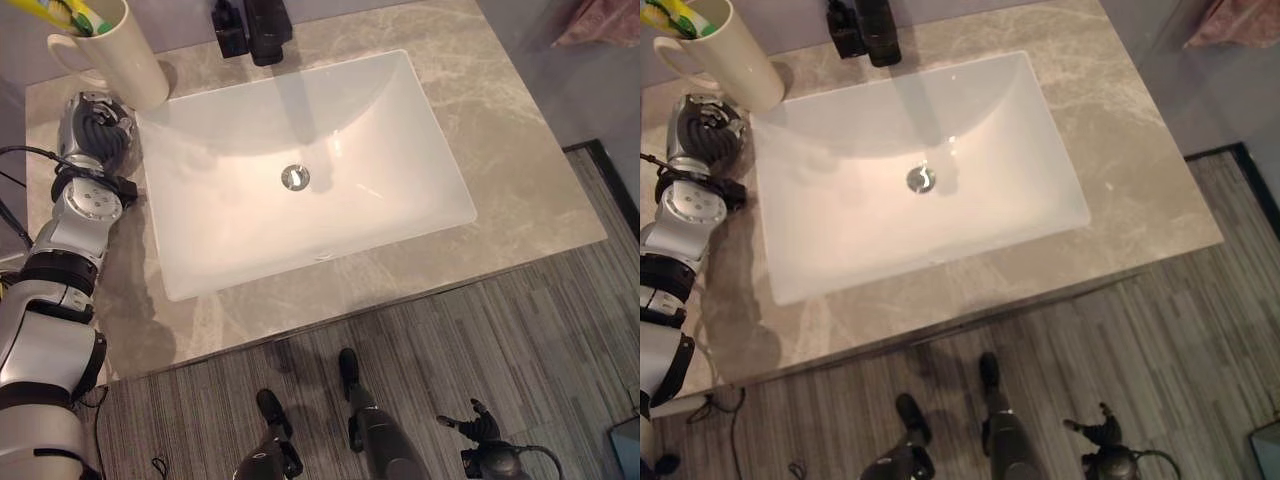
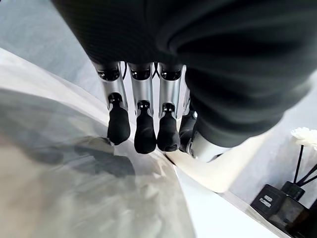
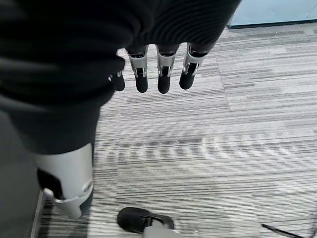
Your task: Put brush and paste in cup on sink, flatten towel.
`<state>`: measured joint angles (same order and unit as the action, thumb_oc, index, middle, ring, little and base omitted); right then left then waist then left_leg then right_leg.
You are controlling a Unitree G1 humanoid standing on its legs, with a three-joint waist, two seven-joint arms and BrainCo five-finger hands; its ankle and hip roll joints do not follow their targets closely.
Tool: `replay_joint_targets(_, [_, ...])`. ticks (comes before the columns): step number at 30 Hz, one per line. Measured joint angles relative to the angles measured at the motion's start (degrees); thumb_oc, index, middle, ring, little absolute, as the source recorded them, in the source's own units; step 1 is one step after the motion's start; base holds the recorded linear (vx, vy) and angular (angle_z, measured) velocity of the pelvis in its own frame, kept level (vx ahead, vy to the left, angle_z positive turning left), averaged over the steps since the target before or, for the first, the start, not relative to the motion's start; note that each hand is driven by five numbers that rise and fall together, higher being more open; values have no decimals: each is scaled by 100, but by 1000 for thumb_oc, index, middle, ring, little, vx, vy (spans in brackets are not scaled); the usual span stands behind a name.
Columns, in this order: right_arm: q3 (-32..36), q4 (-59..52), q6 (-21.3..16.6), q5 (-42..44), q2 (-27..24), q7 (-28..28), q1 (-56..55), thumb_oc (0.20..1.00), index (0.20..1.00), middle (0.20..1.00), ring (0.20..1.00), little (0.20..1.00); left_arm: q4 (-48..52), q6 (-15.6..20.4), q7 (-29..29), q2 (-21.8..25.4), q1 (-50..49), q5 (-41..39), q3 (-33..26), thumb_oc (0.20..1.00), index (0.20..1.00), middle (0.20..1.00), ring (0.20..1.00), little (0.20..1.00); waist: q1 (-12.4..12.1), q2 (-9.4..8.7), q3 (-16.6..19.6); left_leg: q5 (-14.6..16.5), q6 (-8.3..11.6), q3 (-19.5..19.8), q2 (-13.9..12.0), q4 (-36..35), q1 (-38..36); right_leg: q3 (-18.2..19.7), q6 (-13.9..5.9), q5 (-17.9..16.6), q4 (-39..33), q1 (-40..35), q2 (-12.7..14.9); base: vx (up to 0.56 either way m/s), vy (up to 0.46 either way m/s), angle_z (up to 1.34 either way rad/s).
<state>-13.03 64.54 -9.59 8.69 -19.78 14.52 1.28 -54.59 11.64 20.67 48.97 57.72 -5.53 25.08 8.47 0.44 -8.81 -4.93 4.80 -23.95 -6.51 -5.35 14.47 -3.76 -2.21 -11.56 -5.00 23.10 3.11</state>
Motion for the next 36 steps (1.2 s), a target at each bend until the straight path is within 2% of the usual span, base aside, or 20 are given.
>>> replay_joint_targets(6, [-24,7,2,-9,6,-101,-11,1000,1000,1000,1000,1000,194,27,-78,-1,-162,206,48,200,200,200,200,200,-21,-4,3,-3,-4,4,14,0,-35,-6,-10,9,-3,-36,21,-27,-1,1])
replay_joint_targets(17, [-11,19,-7,-4,6,-102,-71,1000,1000,1000,1000,1000,121,28,-72,-36,140,219,119,200,200,200,200,200,-13,0,4,-7,1,-27,12,1,73,22,-23,34,-5,104,9,14,-14,-1])
replay_joint_targets(18, [-11,21,-23,0,5,-103,-85,1000,1000,1000,1000,1000,-457,-21,-36,-34,616,406,643,200,200,200,200,200,-4,-3,6,-6,2,-35,4,1,76,31,-25,42,-36,114,-3,40,-31,-6])
replay_joint_targets(19, [-10,2,-34,3,-2,-100,-83,1000,1000,1000,1000,1000,-751,-131,-6,-27,859,617,855,200,200,200,200,200,20,-1,6,-4,4,-60,3,0,93,53,-24,45,-38,142,-6,59,-44,-11])
replay_joint_targets(22, [-97,2,-51,3,2,-103,-123,1000,1000,1000,1000,1000,-1062,-204,99,-20,1314,857,1136,200,200,200,200,200,44,-7,11,-5,8,-121,-12,0,219,98,-2,21,-4,296,-31,70,-23,-10])
replay_joint_targets(27, [-258,-28,-65,9,7,-120,-114,1000,1000,1000,1000,1000,-1445,-420,133,36,1671,1015,1226,200,200,200,200,200,156,-6,10,-1,14,-172,-24,0,289,169,27,-33,-1,394,-58,56,0,-7])
replay_joint_targets(36, [-276,-168,-103,13,6,-134,-102,1000,1000,1000,1000,1000,-1354,-410,207,77,1823,1129,1475,200,200,200,200,200,93,-11,9,-3,42,-161,-42,0,417,171,-9,16,-3,523,-72,45,16,1])
